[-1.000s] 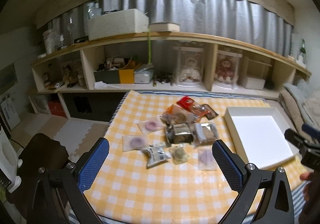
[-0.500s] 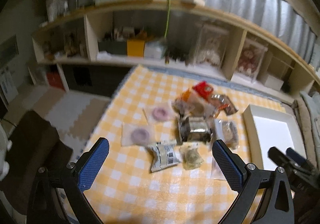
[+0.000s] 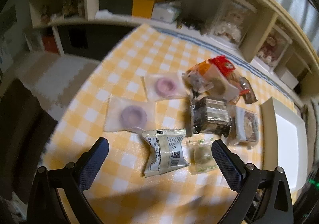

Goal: Organize snacks
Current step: 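Reach the left gripper to the silver printed packet while the right grasps a purple-cookie packet, then lift the silver packet with the left gripper while the right carries the purple-cookie packet over the tray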

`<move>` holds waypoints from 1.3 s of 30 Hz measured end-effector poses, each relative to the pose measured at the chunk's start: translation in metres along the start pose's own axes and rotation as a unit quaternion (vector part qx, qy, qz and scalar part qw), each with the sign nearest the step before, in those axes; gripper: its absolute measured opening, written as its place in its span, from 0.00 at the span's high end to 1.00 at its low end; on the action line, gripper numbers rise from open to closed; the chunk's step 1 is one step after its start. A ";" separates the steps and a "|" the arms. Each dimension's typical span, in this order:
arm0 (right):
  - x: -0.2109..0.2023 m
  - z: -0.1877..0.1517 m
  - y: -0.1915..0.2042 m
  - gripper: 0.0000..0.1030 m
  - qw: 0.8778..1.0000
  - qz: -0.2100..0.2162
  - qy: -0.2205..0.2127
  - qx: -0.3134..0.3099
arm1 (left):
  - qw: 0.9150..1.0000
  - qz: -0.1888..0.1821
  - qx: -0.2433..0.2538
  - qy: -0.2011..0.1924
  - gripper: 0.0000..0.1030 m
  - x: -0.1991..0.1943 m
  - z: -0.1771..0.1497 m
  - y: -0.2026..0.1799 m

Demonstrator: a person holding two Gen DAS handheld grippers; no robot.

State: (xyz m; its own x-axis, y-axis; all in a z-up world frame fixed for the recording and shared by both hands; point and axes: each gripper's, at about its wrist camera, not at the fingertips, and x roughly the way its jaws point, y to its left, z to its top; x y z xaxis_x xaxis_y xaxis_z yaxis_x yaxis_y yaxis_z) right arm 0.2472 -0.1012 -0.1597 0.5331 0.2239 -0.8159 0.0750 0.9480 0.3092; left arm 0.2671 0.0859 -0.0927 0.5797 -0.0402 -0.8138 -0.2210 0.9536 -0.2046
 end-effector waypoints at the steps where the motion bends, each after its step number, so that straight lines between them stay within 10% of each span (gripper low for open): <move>1: 0.005 -0.002 -0.001 0.22 1.000 -0.003 0.004 0.005 | 1.000 -0.004 -0.009 0.007 0.00 0.008 0.002 0.002; 10: 0.028 -0.012 0.005 0.26 0.999 -0.046 0.010 -0.015 | 0.995 -0.021 -0.063 0.075 0.00 0.066 0.005 0.021; 16: 0.025 -0.017 0.003 0.47 0.997 -0.071 0.005 -0.025 | 0.995 -0.017 -0.074 0.066 0.02 0.072 0.007 0.023; 21: 0.019 -0.018 -0.003 0.52 0.999 -0.049 0.009 -0.006 | 0.997 0.003 -0.052 0.057 0.31 0.074 0.006 0.018; 24: 0.015 -0.018 -0.005 0.71 0.999 -0.035 0.010 -0.003 | 0.997 0.009 -0.031 0.064 0.59 0.073 0.005 0.013; 33: 0.014 -0.017 -0.005 0.61 0.999 -0.029 0.025 -0.004 | 0.998 -0.011 -0.022 0.064 0.62 0.047 -0.001 0.015; 39: 0.022 -0.023 0.012 0.29 0.998 -0.046 0.025 -0.033 | 0.998 -0.021 -0.017 0.048 0.62 0.026 -0.001 0.016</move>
State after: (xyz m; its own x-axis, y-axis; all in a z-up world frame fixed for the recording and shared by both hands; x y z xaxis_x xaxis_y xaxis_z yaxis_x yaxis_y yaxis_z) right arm 0.2407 -0.0793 -0.1852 0.4833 0.1447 -0.8634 0.0653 0.9775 0.2003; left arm 0.2777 0.0996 -0.1174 0.5121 -0.1106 -0.8517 -0.2250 0.9398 -0.2573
